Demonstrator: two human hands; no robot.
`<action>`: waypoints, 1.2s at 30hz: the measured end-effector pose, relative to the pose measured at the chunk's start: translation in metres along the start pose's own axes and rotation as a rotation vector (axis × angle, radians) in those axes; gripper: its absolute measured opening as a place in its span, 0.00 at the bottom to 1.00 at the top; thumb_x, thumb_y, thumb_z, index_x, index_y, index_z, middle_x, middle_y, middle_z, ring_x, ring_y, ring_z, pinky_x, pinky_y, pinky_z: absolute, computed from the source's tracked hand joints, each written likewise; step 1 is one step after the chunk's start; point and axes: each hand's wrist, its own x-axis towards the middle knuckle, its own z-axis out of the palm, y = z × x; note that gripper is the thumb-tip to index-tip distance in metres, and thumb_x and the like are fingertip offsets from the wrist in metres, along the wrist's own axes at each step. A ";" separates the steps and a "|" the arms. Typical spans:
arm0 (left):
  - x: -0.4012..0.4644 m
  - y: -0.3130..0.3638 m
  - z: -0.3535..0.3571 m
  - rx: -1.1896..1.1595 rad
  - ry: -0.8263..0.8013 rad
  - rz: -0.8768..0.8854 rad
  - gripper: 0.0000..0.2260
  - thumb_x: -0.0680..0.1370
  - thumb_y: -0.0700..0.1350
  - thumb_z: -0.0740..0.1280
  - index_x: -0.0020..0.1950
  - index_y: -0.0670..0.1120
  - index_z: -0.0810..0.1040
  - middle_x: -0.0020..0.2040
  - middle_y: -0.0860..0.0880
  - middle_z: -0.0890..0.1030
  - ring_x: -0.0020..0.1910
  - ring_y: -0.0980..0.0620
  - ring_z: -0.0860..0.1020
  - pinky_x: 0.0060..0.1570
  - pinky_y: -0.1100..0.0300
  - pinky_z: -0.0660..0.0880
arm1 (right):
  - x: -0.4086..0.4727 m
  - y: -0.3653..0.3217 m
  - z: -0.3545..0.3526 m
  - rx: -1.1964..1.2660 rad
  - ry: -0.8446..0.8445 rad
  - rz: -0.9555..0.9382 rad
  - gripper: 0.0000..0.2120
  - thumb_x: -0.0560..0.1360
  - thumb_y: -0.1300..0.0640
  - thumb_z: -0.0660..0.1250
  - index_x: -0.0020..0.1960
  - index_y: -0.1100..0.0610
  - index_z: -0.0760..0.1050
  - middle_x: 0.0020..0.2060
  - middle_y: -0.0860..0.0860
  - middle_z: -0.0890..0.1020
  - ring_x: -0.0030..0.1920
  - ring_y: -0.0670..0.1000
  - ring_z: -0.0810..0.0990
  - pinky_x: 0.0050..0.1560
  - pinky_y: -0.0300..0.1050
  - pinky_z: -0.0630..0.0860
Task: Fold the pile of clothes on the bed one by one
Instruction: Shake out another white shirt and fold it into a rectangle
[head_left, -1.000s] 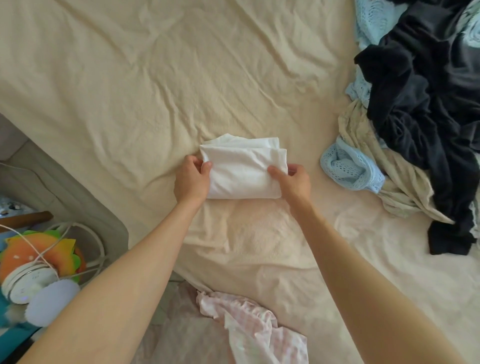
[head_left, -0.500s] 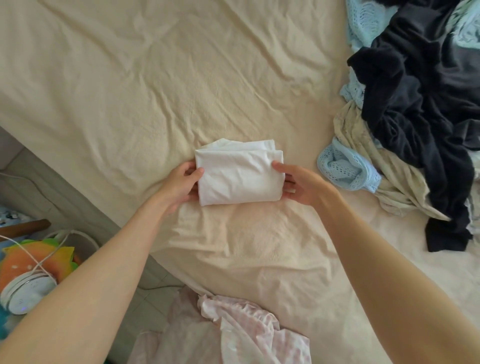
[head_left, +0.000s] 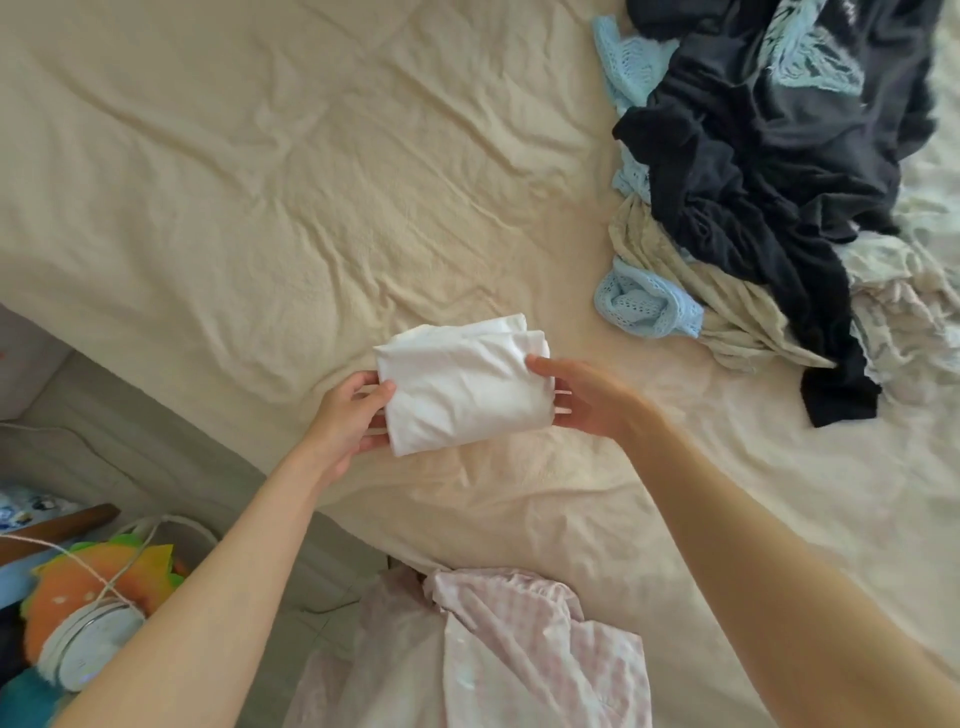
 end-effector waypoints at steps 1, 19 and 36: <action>-0.007 -0.004 0.000 0.007 -0.010 -0.002 0.04 0.79 0.46 0.64 0.52 0.49 0.76 0.48 0.48 0.81 0.37 0.53 0.83 0.31 0.60 0.77 | -0.009 0.010 -0.001 0.024 0.005 -0.016 0.13 0.73 0.53 0.72 0.54 0.57 0.77 0.51 0.52 0.81 0.49 0.53 0.81 0.46 0.47 0.79; -0.117 -0.048 0.161 0.458 -0.449 0.037 0.03 0.80 0.43 0.63 0.51 0.46 0.76 0.45 0.44 0.80 0.35 0.50 0.81 0.32 0.58 0.78 | -0.179 0.230 -0.107 0.615 0.371 -0.205 0.13 0.75 0.54 0.69 0.56 0.59 0.78 0.45 0.52 0.82 0.44 0.53 0.79 0.43 0.45 0.77; -0.239 -0.239 0.515 0.498 -0.592 -0.143 0.05 0.80 0.40 0.61 0.55 0.42 0.73 0.51 0.41 0.80 0.39 0.48 0.82 0.35 0.58 0.79 | -0.273 0.436 -0.458 0.593 0.532 -0.216 0.04 0.75 0.57 0.67 0.48 0.55 0.79 0.43 0.50 0.82 0.43 0.50 0.79 0.42 0.42 0.74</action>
